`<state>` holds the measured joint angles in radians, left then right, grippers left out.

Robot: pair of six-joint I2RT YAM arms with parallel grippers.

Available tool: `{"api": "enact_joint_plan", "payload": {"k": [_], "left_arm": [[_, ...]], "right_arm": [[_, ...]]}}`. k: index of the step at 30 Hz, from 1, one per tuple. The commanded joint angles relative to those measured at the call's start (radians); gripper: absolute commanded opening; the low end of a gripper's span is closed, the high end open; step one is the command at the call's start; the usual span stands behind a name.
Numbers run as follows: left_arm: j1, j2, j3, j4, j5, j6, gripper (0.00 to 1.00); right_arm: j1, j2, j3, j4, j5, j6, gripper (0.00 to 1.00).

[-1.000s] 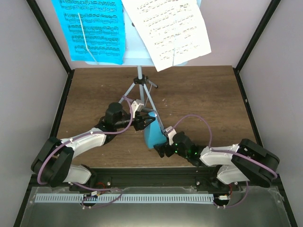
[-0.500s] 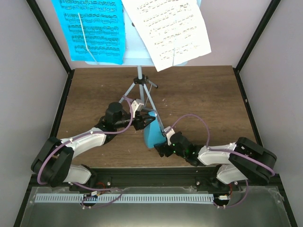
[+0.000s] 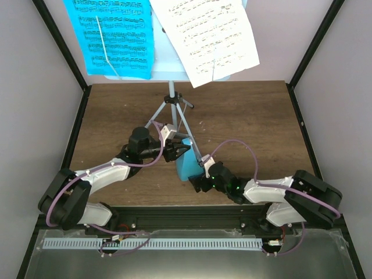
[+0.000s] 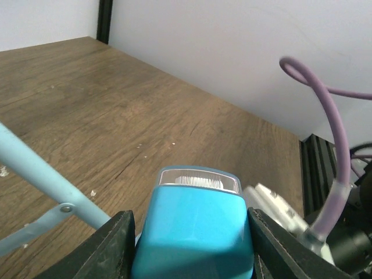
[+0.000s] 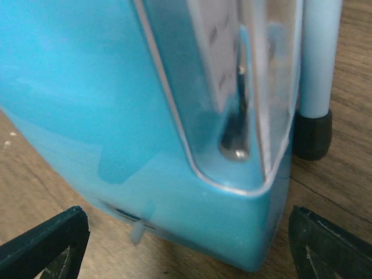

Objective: Pack up the instrument practice props

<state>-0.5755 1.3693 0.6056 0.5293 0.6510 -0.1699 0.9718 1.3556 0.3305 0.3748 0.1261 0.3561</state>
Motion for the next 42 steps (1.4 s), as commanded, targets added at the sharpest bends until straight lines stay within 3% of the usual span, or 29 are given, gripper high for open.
{"api": "enact_joint_plan", "payload": {"k": [1,6,9,13,18,21,27,34,42], "left_arm": [[-0.010,0.010,-0.050,-0.032,0.115,0.037,0.49],[-0.016,-0.012,-0.051,-0.134,0.102,0.101,0.55],[-0.016,-0.037,-0.060,-0.154,0.087,0.107,0.66],[-0.017,-0.066,-0.059,-0.173,0.083,0.089,0.83],[-0.014,-0.178,-0.069,-0.152,0.037,-0.017,0.88],[0.016,-0.267,-0.026,-0.256,-0.048,-0.077,0.90],[0.253,-0.364,0.063,-0.444,0.025,-0.284,0.91],[0.356,-0.436,0.148,-0.624,0.117,-0.240,0.91],[0.377,-0.440,0.167,-0.730,0.110,-0.156,0.92]], "right_arm": [[0.011,-0.113,-0.034,0.033,-0.021,-0.011,0.99],[0.009,-0.310,-0.099,-0.007,-0.047,-0.022,1.00],[0.000,-0.445,-0.103,-0.046,-0.074,-0.053,1.00],[-0.101,-0.538,-0.016,-0.114,-0.245,-0.100,1.00],[-0.238,-0.446,0.163,-0.170,-0.543,-0.195,1.00],[-0.298,-0.338,0.276,-0.199,-0.671,-0.259,1.00],[-0.318,-0.084,0.484,-0.317,-0.777,-0.409,1.00],[-0.351,0.001,0.522,-0.369,-0.964,-0.459,1.00],[-0.350,0.025,0.408,-0.287,-0.965,-0.407,1.00]]}}
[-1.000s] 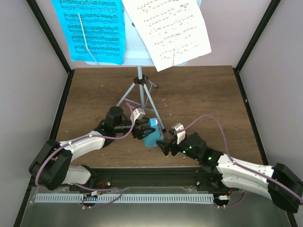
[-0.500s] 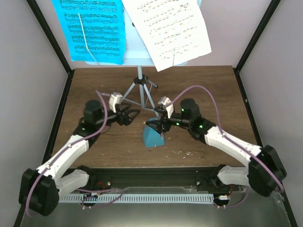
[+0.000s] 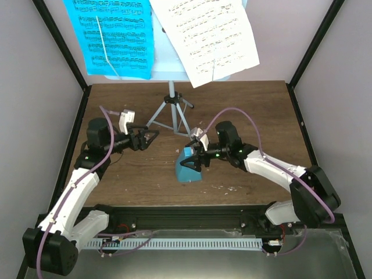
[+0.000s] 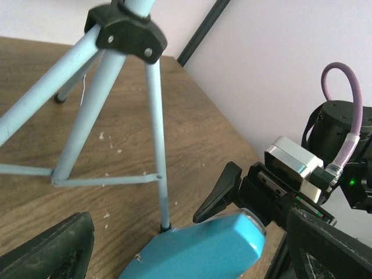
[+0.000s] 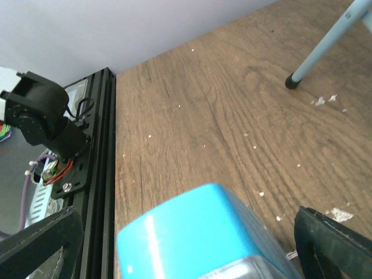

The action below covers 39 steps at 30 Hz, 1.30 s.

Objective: Pack up the instrument practice props

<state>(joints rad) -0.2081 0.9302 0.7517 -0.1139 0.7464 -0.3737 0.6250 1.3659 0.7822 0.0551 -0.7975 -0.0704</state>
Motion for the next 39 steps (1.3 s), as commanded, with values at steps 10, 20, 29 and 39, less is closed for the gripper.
{"api": "enact_joint_plan", "payload": {"k": [10,20,29,39], "left_arm": [[0.011,-0.008,0.046,-0.147,-0.042,0.111,0.92],[0.013,-0.022,0.030,-0.172,-0.088,0.137,0.92],[0.013,-0.055,0.009,-0.184,-0.145,0.132,0.92],[0.012,-0.073,0.004,-0.188,-0.173,0.130,0.92]], "right_arm": [[0.106,-0.033,-0.138,0.115,0.211,0.063,0.78],[0.173,-0.266,-0.291,0.049,0.620,0.258,0.62],[0.173,-0.350,-0.281,-0.233,0.994,0.466,0.62],[0.173,-0.399,-0.253,-0.394,1.244,0.637,0.62]]}}
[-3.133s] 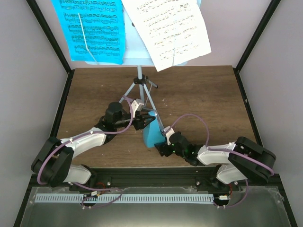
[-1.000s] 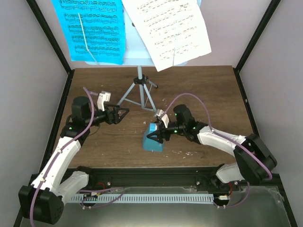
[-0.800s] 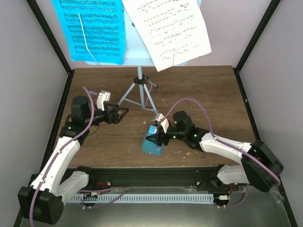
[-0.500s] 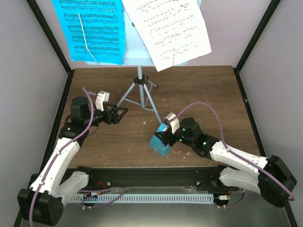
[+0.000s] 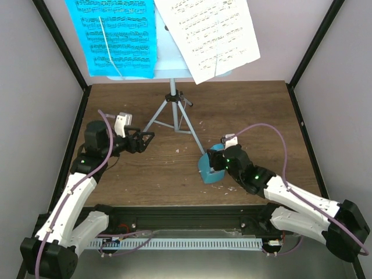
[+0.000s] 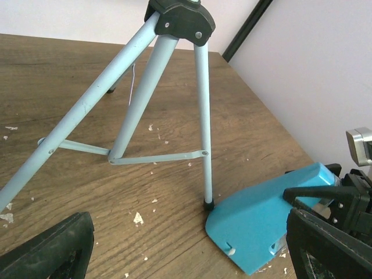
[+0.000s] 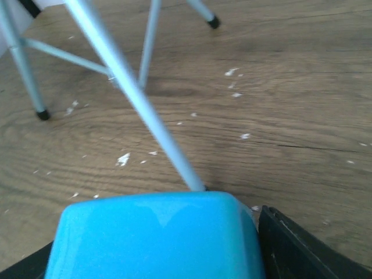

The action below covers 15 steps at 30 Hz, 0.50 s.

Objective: Pack up the instrument practice props

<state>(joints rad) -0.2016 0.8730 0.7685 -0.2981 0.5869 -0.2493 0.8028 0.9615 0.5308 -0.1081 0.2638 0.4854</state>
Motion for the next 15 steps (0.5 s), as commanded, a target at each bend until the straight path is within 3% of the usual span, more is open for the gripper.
{"api": "enact_joint_plan", "payload": {"k": [1,6,11,15], "left_arm": [[0.006,-0.018,-0.014,-0.002,-0.013,0.000,0.92],[0.005,-0.036,-0.071,0.075,-0.011,-0.091,0.92],[0.006,-0.025,-0.151,0.238,0.010,-0.220,0.91],[0.006,-0.017,-0.163,0.256,0.017,-0.240,0.91]], "right_arm": [[-0.006,0.005,0.002,-0.242,0.197,0.092,0.62],[-0.005,0.013,0.005,-0.246,0.274,0.133,0.63],[-0.069,0.060,-0.032,-0.089,0.294,0.092,0.63],[-0.142,0.100,-0.055,0.022,0.290,0.040,0.62]]}}
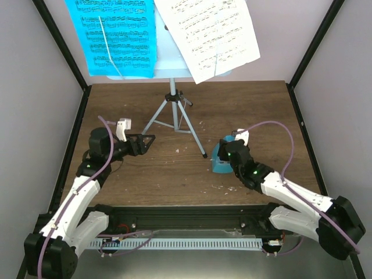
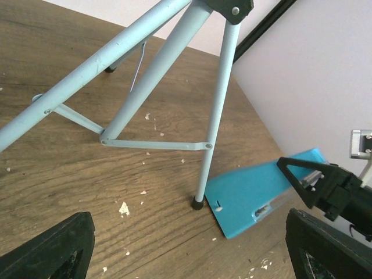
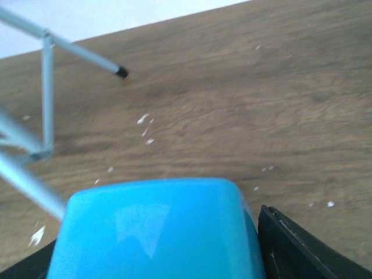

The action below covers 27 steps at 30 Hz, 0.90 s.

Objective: Pack up the instrument practice props

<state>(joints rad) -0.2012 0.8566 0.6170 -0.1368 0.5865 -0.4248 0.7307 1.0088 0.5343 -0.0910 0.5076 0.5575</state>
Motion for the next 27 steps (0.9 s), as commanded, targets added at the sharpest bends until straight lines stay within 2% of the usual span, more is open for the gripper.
{"api": "enact_joint_plan", "payload": {"k": [1,9,17,20,23,27], "left_arm": [[0.006,-0.002,-0.011,0.091,0.018,-0.063,0.91],[0.006,-0.054,-0.008,0.063,-0.026,-0.041,0.91],[0.005,-0.113,0.062,-0.019,-0.058,0.012,0.91],[0.007,-0.112,0.085,-0.035,-0.056,0.012,0.91],[0.009,-0.119,0.110,-0.047,-0.066,0.011,0.91],[0.009,-0.140,0.152,-0.055,-0.057,0.024,0.92]], "right_arm": [[-0.086,0.062,-0.062,0.026,0.051,-0.042,0.62],[-0.264,0.154,-0.057,0.220,-0.027,-0.130,0.62],[-0.389,0.195,-0.001,0.266,-0.081,-0.192,0.65],[-0.399,0.184,0.018,0.261,-0.107,-0.212,0.74],[-0.399,0.144,0.044,0.234,-0.154,-0.245,0.98],[-0.398,0.034,0.102,0.147,-0.222,-0.297,1.00]]}}
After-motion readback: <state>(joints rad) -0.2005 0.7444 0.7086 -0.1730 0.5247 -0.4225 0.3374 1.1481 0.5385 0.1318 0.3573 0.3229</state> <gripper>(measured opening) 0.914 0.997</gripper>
